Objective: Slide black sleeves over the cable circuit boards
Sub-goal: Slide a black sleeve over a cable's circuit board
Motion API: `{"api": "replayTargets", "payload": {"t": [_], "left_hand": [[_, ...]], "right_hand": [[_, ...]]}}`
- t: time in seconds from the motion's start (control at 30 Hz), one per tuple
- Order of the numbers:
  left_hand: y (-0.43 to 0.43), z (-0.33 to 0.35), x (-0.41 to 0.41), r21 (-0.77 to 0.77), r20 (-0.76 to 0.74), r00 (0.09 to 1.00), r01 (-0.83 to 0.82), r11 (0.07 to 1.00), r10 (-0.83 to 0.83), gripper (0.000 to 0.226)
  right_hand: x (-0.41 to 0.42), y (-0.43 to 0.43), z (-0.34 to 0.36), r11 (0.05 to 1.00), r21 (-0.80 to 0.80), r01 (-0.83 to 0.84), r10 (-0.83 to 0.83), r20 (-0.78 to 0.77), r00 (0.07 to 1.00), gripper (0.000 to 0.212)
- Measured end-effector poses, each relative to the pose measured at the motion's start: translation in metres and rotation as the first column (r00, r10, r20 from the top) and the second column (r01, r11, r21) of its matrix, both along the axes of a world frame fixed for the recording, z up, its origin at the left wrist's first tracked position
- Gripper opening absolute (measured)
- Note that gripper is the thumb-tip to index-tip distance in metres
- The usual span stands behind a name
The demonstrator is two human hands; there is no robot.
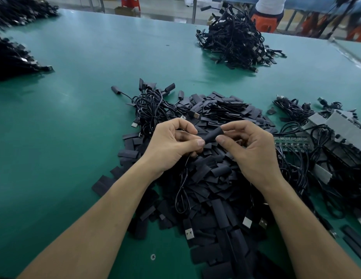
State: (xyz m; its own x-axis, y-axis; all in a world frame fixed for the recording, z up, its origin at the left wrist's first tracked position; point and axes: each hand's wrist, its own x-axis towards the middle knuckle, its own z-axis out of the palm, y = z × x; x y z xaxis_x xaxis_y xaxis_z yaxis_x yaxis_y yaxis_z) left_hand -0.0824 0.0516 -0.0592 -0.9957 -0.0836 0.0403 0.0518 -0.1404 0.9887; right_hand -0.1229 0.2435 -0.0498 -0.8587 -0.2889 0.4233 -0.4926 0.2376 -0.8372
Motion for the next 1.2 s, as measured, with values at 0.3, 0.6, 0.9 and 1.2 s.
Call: {"api": "replayTargets", "payload": {"t": [0.3, 0.6, 0.9, 1.2], "left_hand": [[0.001, 0.0, 0.004, -0.222, -0.079, 0.996, 0.031, 0.974, -0.05, 0.016], [0.006, 0.023, 0.007, -0.427, -0.17, 0.985, -0.071, 0.901, -0.003, 0.023], [-0.054, 0.047, -0.034, -0.419, -0.213, 0.709, -0.688, 0.592, 0.673, 0.018], [-0.049, 0.034, -0.041, -0.742, -0.201, 0.813, -0.491, 0.457, 0.547, 0.031]], "right_hand": [[0.0, 0.001, 0.004, 0.993, -0.12, 0.012, -0.006, 0.048, 0.999, 0.022], [-0.004, 0.005, 0.007, 0.944, -0.288, 0.163, -0.151, 0.062, 0.987, 0.017], [-0.003, 0.002, -0.003, 0.853, 0.449, 0.265, -0.217, -0.157, 0.964, 0.028], [0.0, -0.002, 0.0, 0.671, 0.715, 0.197, -0.128, -0.151, 0.98, 0.034]]}}
